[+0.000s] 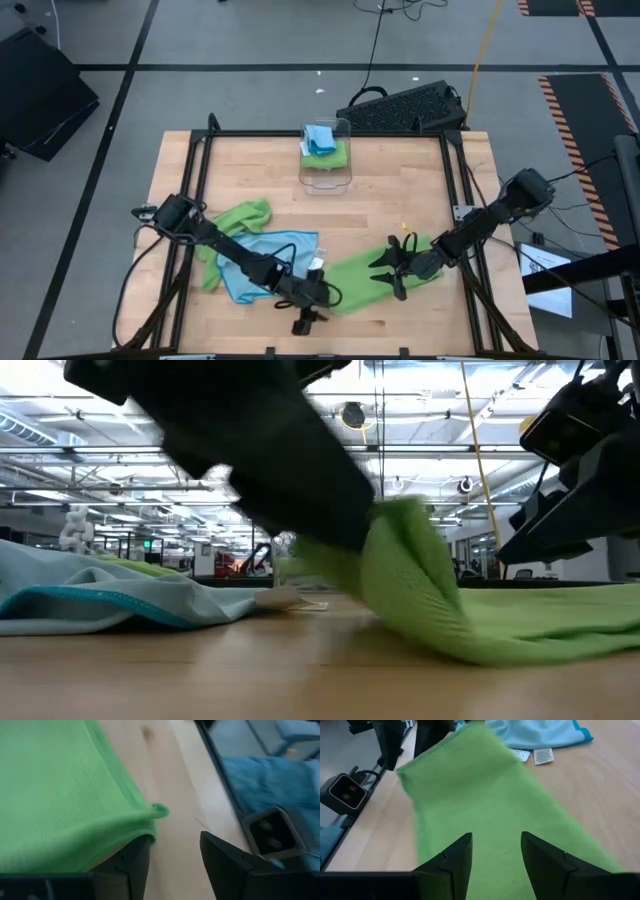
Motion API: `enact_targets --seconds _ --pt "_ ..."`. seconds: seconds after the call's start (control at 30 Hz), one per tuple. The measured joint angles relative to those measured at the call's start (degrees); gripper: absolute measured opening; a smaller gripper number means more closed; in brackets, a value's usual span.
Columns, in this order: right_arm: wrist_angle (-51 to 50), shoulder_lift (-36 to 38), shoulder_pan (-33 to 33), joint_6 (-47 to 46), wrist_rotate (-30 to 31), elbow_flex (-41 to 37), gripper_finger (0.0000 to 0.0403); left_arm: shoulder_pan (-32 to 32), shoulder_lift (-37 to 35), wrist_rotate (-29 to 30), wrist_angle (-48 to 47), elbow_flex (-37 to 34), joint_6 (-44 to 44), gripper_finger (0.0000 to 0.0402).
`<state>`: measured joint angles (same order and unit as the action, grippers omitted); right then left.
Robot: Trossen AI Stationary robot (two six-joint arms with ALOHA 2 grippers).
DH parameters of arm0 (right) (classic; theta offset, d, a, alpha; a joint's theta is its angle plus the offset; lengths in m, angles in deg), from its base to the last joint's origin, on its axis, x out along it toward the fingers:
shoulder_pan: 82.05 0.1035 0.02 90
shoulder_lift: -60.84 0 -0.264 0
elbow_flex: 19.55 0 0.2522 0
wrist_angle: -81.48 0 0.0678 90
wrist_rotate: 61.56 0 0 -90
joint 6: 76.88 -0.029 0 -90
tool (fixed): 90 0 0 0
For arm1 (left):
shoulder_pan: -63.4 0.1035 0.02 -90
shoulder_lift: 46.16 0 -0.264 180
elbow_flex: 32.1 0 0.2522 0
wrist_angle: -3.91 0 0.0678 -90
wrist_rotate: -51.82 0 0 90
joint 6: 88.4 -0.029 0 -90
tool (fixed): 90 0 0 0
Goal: Fold microfiber towels
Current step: Fold the right green towel
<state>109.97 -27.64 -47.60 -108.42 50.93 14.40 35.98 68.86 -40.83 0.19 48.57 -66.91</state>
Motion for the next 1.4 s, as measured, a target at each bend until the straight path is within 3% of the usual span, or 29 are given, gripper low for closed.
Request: enact_targets --seconds 0.1,0.23,0.3,0.47,0.67,0.83,1.03,1.2,1.3,1.4 --pt "0.6 -0.5 0.0 1.1 0.0 0.0 0.016 -0.7 0.0 -3.9 -1.1 0.0 5.0 0.0175" --pt "2.2 -0.5 0.2 2.8 -0.2 0.0 0.016 -1.7 0.0 -4.4 -6.5 0.0 8.3 0.0175" --pt "3.0 -0.5 0.5 3.3 -0.8 0.0 0.016 -2.0 0.0 -1.1 -10.2 0.0 9.4 0.0175" --pt "3.4 -0.5 0.6 3.0 -3.1 0.0 0.016 -1.0 -0.3 14.8 -20.6 0.3 12.2 0.0174" --pt "3.4 -0.5 1.0 2.3 -2.3 0.0 0.016 2.4 0.0 17.8 -15.9 0.0 2.6 0.0175" --pt "3.4 -0.5 1.8 2.2 0.2 0.0 0.016 6.3 0.0 24.7 -23.3 0.2 2.3 0.0175" --pt "1.9 -0.5 2.1 -0.3 1.5 0.0 0.016 8.7 -1.5 20.2 -33.1 0.3 3.8 0.0175" --pt "1.7 -1.6 2.0 -1.0 3.3 0.0 0.016 6.5 -6.1 14.9 -36.7 -0.3 3.0 0.0175" --pt "5.2 -4.6 1.9 0.2 3.3 0.4 0.016 4.0 -10.3 17.1 -37.0 -0.1 4.1 0.0175" --pt "7.3 -8.7 1.8 1.6 3.4 1.4 0.016 1.4 -12.5 25.5 -34.7 -0.1 4.5 0.0175"
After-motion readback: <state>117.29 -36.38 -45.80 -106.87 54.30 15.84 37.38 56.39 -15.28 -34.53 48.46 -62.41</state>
